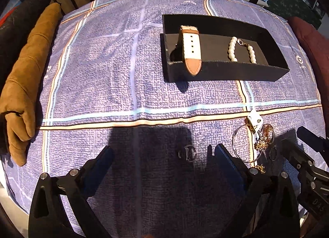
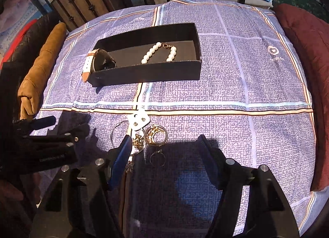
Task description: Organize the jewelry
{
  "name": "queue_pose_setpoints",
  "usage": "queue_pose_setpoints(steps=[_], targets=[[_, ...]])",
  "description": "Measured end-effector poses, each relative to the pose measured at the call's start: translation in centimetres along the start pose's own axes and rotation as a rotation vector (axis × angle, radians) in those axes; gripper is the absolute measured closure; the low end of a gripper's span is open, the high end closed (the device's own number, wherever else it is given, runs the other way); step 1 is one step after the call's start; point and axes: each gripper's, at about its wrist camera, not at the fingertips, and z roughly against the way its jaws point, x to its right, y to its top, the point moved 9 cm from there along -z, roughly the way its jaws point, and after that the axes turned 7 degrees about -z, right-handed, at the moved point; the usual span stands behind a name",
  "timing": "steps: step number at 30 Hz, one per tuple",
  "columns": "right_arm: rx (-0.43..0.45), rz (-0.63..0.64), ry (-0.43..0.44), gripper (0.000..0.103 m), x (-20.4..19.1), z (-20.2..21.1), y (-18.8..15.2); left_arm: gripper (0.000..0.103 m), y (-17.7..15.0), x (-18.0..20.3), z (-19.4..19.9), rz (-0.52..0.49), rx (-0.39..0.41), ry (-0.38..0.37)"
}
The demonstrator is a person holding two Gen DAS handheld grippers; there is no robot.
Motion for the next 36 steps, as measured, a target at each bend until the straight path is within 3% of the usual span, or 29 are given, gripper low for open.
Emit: queue_pose_setpoints(steps=[4, 7, 12, 15, 16, 17, 21, 22, 23, 28, 36], targets=[[0.001, 0.009, -0.012, 0.037, 0.2, -0.6, -0.3, 0.007, -0.7, 0.5, -1.6, -0.002, -0.034, 0.000], [-0.001, 0.012, -0.013, 0.037, 0.1, -1.3, -0.3, 0.006, -0.8, 0.8, -2.0, -0.031, -0.019, 0.032], [-0.003, 0.024, 0.006, 0.037, -0.7, -2.6, -0.1, 0.006, -0.8, 0.9, -2.3, -0.021, -0.020, 0.022], [-0.006, 0.034, 0.021, 0.046, -1.3, -3.2, -0.1, 0.009, -0.8, 0.8, -2.3, -0.020, -0.020, 0.014], [-0.015, 0.029, 0.035, 0.056, -1.4, -3.3, 0.0, 0.010, -0.8, 0.8, -2.2, -0.020, -0.020, 0.015], [-0.027, 0.020, 0.060, 0.065, -1.7, -3.4, 0.0, 0.014, -0.8, 0.8, -2.2, -0.021, -0.020, 0.015], [-0.042, 0.003, 0.063, 0.074, -1.9, -3.1, 0.2, 0.038, -0.8, 1.5, -1.3, -0.045, -0.009, 0.004], [-0.031, -0.001, 0.059, 0.082, -1.7, -2.7, 0.5, 0.042, -0.7, 1.7, -1.1, -0.050, -0.004, -0.002], [-0.028, -0.007, 0.066, 0.099, -1.6, -2.3, 0.8, 0.053, -0.6, 2.0, -0.9, -0.050, -0.001, -0.008], [-0.040, -0.040, 0.078, 0.100, -0.7, -1.6, 0.8, 0.080, -0.2, 1.8, -0.3, -0.040, 0.007, -0.037], [-0.021, -0.055, 0.099, 0.100, -0.6, -0.1, 0.4, 0.084, 0.3, 0.5, 1.6, -0.011, 0.025, -0.075]])
